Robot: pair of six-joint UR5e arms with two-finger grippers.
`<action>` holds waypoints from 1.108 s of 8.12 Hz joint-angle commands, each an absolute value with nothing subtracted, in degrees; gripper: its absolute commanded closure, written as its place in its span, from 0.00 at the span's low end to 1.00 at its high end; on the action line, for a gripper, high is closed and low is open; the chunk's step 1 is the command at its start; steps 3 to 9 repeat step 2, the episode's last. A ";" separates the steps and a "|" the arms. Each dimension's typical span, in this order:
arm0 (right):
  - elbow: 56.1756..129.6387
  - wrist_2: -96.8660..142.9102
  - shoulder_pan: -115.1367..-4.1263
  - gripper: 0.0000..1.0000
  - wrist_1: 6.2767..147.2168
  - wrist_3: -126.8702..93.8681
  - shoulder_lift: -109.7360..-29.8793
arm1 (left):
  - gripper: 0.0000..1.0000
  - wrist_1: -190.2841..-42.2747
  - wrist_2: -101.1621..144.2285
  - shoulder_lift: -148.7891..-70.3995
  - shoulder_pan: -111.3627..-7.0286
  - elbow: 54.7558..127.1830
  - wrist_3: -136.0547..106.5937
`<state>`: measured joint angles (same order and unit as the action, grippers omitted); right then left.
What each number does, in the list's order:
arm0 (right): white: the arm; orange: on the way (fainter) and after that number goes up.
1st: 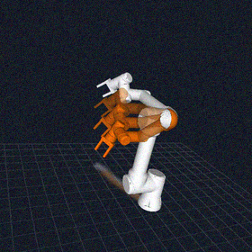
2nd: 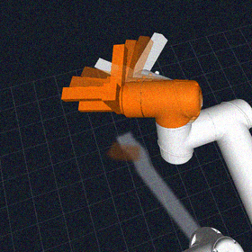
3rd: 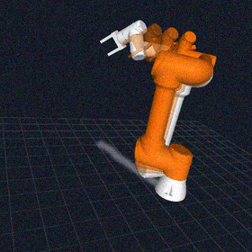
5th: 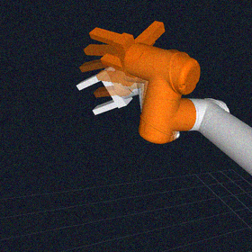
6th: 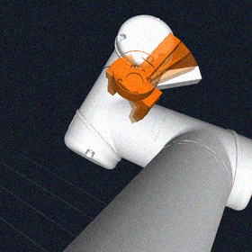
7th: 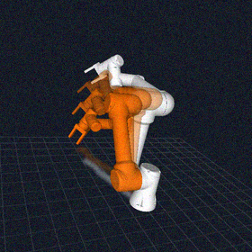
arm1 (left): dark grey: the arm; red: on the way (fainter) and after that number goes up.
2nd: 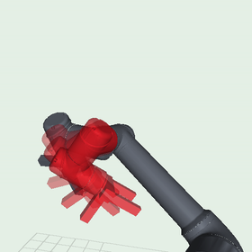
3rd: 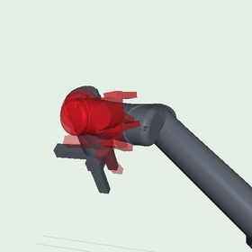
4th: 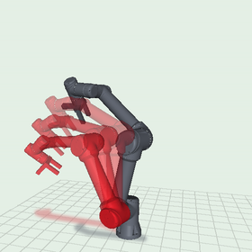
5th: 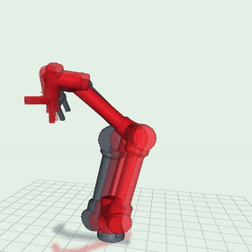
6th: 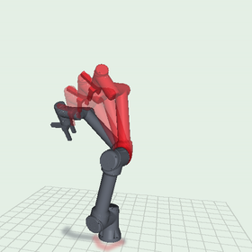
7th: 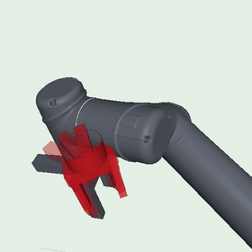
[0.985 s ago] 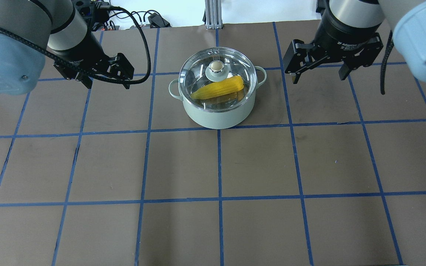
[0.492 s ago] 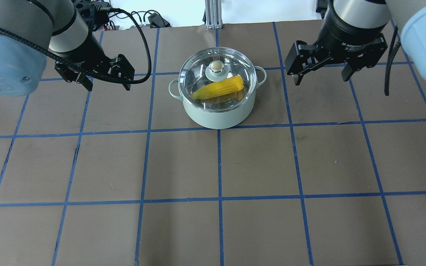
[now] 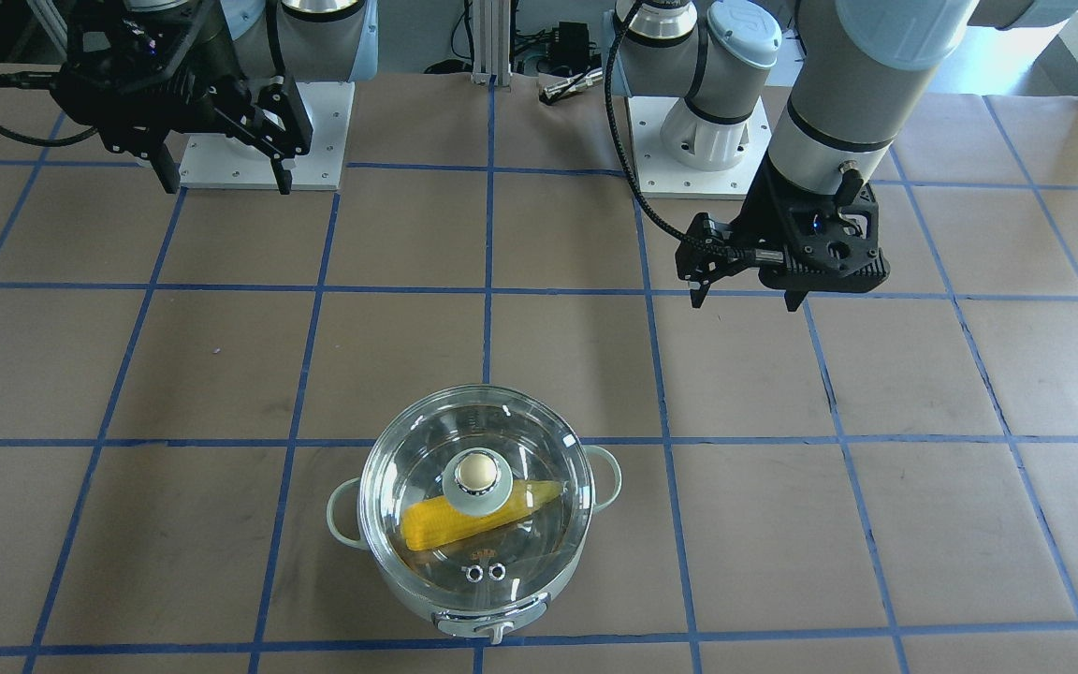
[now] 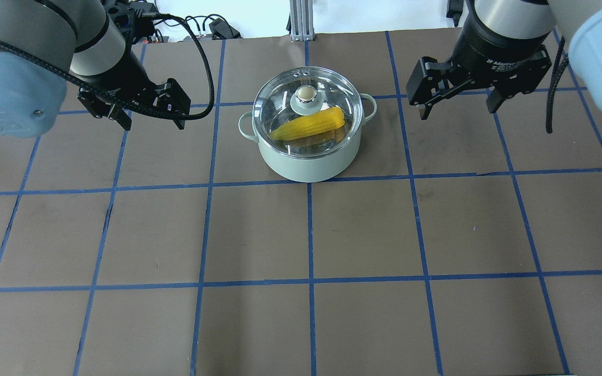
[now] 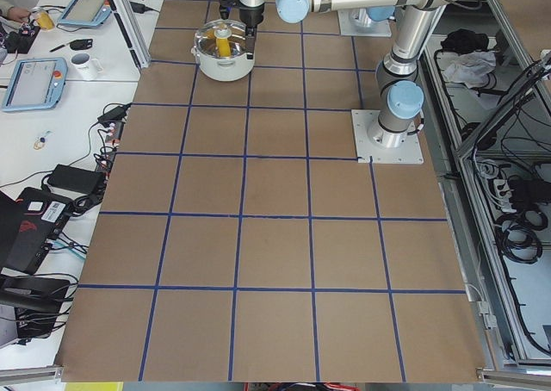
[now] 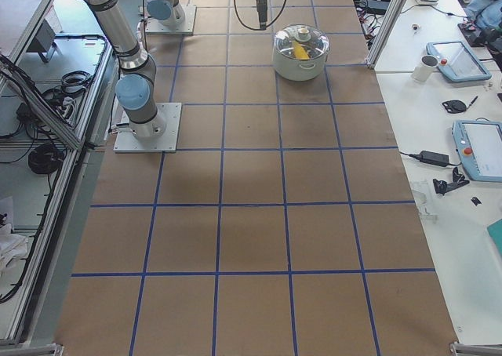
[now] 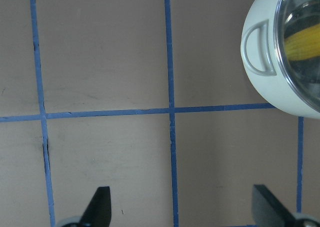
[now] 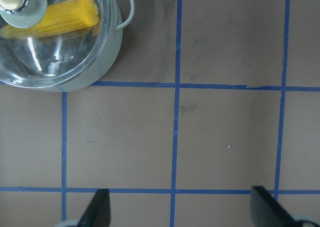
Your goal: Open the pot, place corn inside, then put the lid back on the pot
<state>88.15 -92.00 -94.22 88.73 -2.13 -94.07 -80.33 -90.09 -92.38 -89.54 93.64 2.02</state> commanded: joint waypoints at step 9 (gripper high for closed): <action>88.15 -92.20 -94.13 0.00 88.86 -1.93 -94.04 | 0.00 -80.33 -90.09 -92.46 -89.56 93.69 2.02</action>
